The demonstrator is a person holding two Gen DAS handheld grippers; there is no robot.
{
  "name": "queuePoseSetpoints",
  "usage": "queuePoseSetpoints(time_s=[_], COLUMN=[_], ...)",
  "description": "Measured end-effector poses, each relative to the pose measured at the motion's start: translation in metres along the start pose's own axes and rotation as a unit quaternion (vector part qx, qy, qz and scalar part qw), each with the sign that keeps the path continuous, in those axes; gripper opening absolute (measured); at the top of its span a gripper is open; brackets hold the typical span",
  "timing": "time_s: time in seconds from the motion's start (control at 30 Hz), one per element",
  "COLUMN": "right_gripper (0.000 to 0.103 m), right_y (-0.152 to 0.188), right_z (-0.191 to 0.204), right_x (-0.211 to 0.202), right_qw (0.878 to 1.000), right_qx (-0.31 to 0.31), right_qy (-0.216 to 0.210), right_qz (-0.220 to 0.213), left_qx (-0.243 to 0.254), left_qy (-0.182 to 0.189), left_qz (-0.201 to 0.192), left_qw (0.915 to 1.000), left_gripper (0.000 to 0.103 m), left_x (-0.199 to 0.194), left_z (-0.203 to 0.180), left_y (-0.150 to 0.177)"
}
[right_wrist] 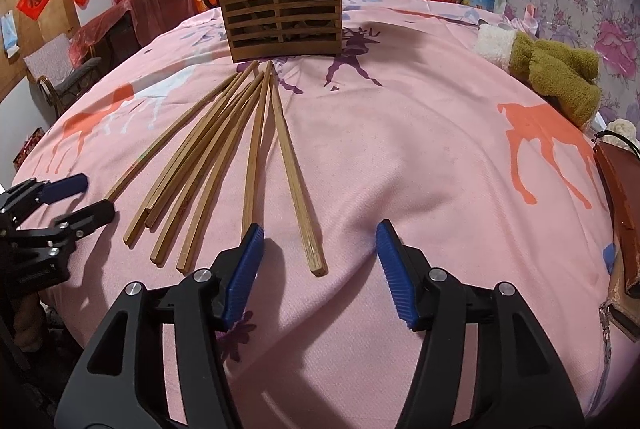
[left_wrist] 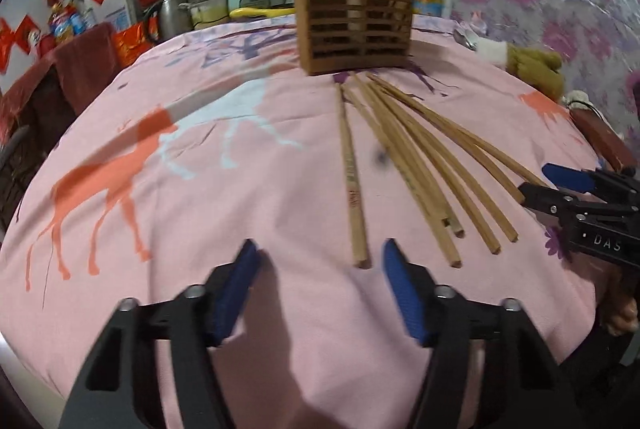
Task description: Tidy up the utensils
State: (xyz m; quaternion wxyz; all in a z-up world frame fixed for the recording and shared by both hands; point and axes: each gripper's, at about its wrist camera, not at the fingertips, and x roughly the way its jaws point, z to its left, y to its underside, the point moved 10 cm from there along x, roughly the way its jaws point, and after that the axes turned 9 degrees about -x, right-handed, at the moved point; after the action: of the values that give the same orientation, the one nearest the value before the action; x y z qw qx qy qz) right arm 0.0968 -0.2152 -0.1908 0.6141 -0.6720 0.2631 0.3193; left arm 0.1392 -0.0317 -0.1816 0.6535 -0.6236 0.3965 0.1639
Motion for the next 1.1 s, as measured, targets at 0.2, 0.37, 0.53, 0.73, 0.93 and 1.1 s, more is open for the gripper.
queuePoseSetpoints(time_s=[0.2,0.37,0.53,0.73,0.93,1.1], right_gripper=[0.058,0.058,0.056,0.054,0.020,0.012], right_y=[0.000,-0.006,-0.013,-0.010,-0.001,-0.001], right_z=[-0.002,-0.010,0.002,0.010,-0.002,-0.002], right_x=[-0.001,-0.012,-0.023,-0.017,-0.003,-0.007], right_qw=[1.000,0.999,0.999,0.999,1.000,1.000], right_qx=[0.006,0.030,0.009,-0.009,0.012,0.013], right_qy=[0.002,-0.004,-0.017,-0.022,-0.019,-0.017], right_qz=[-0.002,-0.024,-0.051,-0.038,-0.006,-0.011], left_qx=[-0.015,0.000,-0.015,-0.020,-0.031,-0.036], left_qy=[0.032,0.035,0.036,0.043,0.054,0.058], left_qz=[0.000,-0.001,0.005,0.010,0.011,0.015], left_qw=[0.9994,0.9994,0.9992,0.9988,0.9980,0.9976], left_gripper=[0.041,0.039,0.010,0.007,0.007,0.006], left_x=[0.006,0.009,0.008,0.004,0.004,-0.004], left_z=[-0.008,-0.018,-0.012,-0.012,-0.010,-0.009], left_y=[-0.011,-0.010,-0.007,-0.001,-0.001,0.003])
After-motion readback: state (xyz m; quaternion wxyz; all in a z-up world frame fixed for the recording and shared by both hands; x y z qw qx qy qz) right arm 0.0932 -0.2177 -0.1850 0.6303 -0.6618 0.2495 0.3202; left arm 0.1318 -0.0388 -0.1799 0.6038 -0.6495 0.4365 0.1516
